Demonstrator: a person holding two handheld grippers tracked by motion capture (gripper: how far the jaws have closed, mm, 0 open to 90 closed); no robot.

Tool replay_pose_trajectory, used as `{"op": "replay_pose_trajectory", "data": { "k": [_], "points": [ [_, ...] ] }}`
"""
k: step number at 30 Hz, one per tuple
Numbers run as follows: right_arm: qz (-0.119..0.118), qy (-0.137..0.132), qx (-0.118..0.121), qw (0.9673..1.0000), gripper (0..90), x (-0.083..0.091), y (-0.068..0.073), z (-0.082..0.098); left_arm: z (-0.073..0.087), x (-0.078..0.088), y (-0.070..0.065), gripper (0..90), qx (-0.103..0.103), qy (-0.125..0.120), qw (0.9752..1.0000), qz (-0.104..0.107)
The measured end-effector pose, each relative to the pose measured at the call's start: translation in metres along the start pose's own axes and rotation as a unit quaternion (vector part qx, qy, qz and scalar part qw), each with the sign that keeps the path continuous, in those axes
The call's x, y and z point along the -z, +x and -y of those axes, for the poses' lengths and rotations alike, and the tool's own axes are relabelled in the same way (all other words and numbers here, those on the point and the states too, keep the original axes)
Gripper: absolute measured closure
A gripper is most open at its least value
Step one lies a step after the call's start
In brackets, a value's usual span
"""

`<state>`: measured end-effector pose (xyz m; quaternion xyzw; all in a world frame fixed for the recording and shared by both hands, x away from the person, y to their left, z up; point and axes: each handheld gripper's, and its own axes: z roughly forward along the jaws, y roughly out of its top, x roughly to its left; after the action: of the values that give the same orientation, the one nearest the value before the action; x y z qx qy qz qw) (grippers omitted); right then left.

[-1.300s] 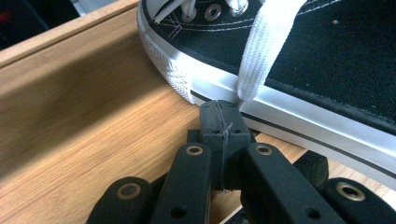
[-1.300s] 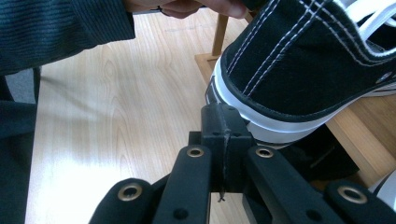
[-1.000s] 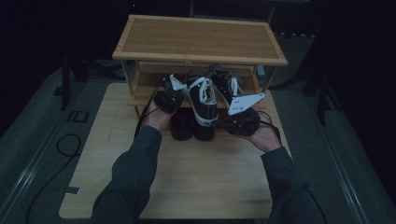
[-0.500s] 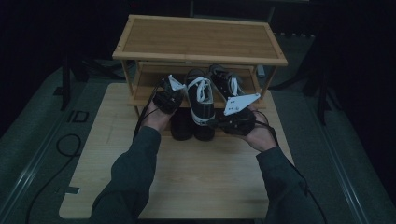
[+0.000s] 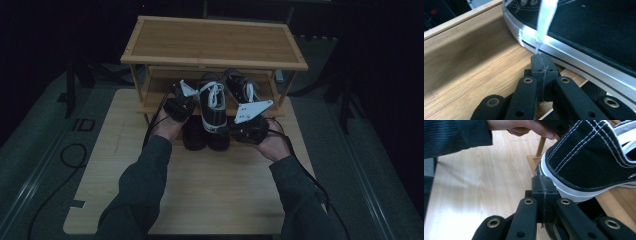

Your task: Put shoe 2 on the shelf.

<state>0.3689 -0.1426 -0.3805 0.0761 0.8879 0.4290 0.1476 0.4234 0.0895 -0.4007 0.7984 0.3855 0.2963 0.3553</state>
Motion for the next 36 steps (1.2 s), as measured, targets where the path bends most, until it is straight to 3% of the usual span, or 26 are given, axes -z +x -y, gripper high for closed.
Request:
{"op": "replay_pose_trajectory", "data": {
  "k": [3,5,18,21,24,27,31,34,36],
  "points": [
    [0.054,0.015,-0.014,0.9983,90.0,-0.006,-0.007,0.003,0.000,0.000,0.000,90.0,-0.002,0.000,1.0000,0.000],
    [0.043,0.005,-0.028,0.9987,90.0,-0.007,-0.012,0.005,0.000,0.000,0.000,90.0,0.001,-0.001,1.0000,0.001],
    [0.045,-0.010,-0.028,0.9985,90.0,-0.011,-0.012,0.001,0.000,0.000,0.000,90.0,0.000,-0.001,1.0000,-0.001],
    [0.059,-0.011,-0.020,0.9980,90.0,-0.012,-0.012,-0.002,0.000,0.000,0.000,90.0,0.002,-0.001,1.0000,-0.001],
    [0.078,-0.005,-0.027,0.9966,90.0,-0.014,-0.014,-0.002,0.001,0.000,0.000,90.0,0.006,-0.003,1.0000,-0.002],
    [0.074,-0.017,-0.032,0.9966,90.0,-0.016,-0.014,-0.002,0.001,0.000,0.000,90.0,0.006,-0.003,1.0000,-0.001],
    [0.064,-0.006,-0.032,0.9974,90.0,-0.023,-0.012,-0.001,0.001,0.000,0.001,90.0,0.007,-0.007,0.9999,0.006],
    [0.066,-0.008,-0.035,0.9972,90.0,-0.022,-0.012,-0.001,0.000,0.002,0.002,90.0,-0.010,0.003,0.9999,-0.001],
    [0.068,-0.007,-0.034,0.9971,90.0,-0.022,-0.012,-0.001,0.000,0.002,0.002,90.0,-0.011,0.003,0.9999,-0.002]
  ]
}}
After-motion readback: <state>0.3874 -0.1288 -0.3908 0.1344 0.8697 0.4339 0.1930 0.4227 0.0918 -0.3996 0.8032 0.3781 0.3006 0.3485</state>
